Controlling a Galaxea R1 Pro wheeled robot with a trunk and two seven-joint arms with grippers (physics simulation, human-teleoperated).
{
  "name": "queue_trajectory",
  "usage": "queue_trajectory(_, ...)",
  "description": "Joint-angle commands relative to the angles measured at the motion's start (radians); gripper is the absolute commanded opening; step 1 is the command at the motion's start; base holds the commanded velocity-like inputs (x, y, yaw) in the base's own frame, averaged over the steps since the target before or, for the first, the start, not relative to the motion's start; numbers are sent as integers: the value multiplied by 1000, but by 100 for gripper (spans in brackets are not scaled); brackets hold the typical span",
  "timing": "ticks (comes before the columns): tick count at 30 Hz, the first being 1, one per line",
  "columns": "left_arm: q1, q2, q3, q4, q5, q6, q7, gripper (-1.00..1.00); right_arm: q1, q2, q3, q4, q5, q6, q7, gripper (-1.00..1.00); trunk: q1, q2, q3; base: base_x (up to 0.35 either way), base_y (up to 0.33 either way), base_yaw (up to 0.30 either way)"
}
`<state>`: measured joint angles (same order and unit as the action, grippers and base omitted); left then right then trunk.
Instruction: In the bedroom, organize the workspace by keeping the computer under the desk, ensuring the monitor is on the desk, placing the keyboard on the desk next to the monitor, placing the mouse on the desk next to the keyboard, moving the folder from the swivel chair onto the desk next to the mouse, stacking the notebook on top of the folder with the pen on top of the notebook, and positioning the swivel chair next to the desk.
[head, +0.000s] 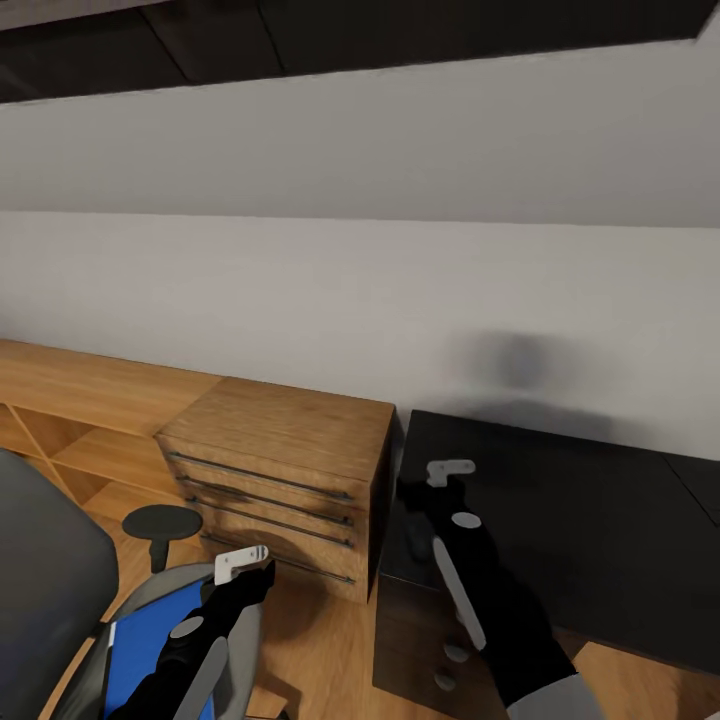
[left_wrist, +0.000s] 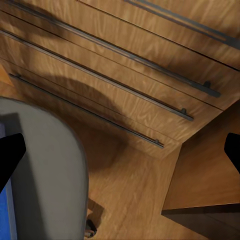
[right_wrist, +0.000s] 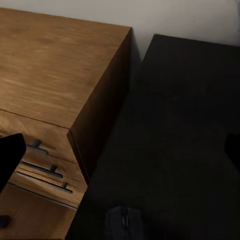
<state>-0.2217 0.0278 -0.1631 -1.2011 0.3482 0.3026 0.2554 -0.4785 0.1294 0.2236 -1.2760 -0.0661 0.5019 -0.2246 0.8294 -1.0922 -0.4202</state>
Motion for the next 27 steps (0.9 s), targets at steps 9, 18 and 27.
queue_trajectory(9, -1, 3, -3, -2, 11, 4, 10, 100, 55, 4, 8, -81, -10, 28, -9, 100, 0, -1, -1, 0, 0, 0)
queue_trajectory(18, -1, 3, -3, -2, 12, 4, 10, 100, 59, 7, 32, -88, -11, 30, -7, 100, 0, -1, -1, 0, 0, 0)
queue_trajectory(27, -1, 3, -3, -2, 12, 3, 10, 100, 60, 7, 65, -90, -11, 26, -7, 100, 0, -1, -1, -259, -152, 0)
